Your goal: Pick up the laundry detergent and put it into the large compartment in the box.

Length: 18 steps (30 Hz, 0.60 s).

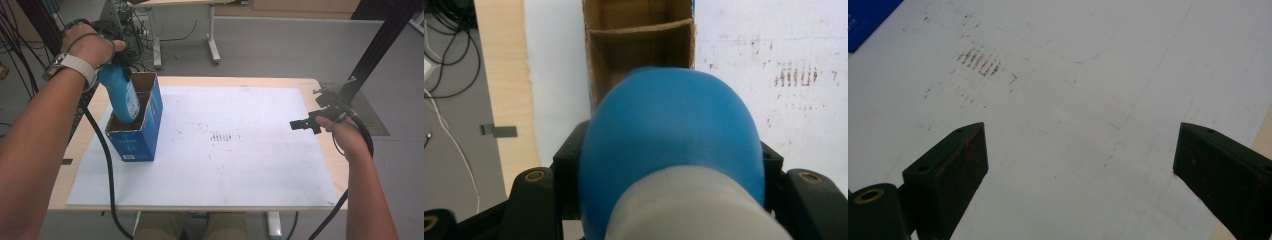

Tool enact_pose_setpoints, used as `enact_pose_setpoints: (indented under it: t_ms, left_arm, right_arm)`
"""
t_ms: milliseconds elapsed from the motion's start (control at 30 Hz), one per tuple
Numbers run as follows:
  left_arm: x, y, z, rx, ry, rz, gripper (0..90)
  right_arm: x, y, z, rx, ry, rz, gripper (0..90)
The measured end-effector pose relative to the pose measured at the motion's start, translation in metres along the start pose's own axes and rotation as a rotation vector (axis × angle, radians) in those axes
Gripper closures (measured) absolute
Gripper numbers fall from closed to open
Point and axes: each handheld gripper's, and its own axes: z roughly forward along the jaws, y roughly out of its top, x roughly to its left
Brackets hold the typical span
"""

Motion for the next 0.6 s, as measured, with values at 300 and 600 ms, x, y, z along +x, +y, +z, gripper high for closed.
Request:
enact_pose_setpoints:
  t_ms: [300,600]
  left_arm:
    - [0.0,-0.002,0.016,-0.009,0.013,0.001,38.7]
    - [0.0,-0.001,0.04,0.004,0.013,0.006,38.7]
  right_arm:
    - [0.0,0.0,0.002,0.002,0.002,0.002,7.3]
    - [-0.001,-0.003,0.005,0.003,0.007,0.007,7.3]
